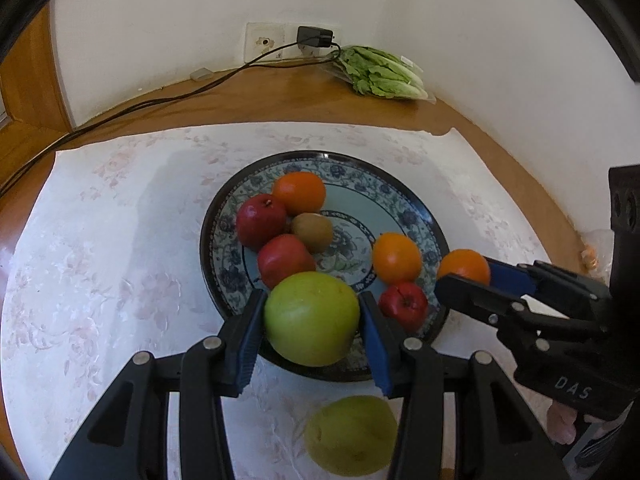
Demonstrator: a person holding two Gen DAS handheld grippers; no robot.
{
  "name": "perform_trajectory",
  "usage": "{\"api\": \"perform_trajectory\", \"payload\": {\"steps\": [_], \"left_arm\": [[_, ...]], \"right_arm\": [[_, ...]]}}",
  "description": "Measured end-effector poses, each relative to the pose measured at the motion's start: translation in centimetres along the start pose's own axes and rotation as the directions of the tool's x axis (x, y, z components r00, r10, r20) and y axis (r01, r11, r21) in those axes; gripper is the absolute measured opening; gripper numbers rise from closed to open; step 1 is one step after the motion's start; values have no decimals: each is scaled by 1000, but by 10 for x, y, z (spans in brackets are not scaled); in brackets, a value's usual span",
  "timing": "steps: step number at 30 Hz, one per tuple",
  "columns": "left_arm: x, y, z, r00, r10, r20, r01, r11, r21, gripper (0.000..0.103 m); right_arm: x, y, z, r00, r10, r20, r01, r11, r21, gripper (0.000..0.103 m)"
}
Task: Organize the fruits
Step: 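Carry the pomelo in the left gripper onto the plate while the right gripper carries the orange, then open the left gripper on the plate while the right gripper releases the orange there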
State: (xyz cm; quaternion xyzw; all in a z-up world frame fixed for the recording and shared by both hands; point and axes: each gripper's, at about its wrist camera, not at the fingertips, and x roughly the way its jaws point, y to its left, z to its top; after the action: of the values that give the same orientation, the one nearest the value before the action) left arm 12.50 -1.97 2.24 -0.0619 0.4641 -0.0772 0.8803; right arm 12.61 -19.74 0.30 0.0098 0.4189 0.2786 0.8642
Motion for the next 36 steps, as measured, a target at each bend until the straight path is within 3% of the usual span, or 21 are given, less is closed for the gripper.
{"api": "perform_trajectory", "payload": {"steps": [28,32,36], "left_arm": [[4,4,2,1000,-25,7,25,999,-20,47],[-5,2,3,1000,-10,27,10,1000,-10,56],[-14,-1,2,999,-6,35,6,1000,-2,58]], "right_arm": [[18,4,1,999,-26,41,27,999,-27,38],[13,2,1,998,-15,58,15,1000,-9,44],[4,2,1,997,-16,76,16,1000,-2,48]]}}
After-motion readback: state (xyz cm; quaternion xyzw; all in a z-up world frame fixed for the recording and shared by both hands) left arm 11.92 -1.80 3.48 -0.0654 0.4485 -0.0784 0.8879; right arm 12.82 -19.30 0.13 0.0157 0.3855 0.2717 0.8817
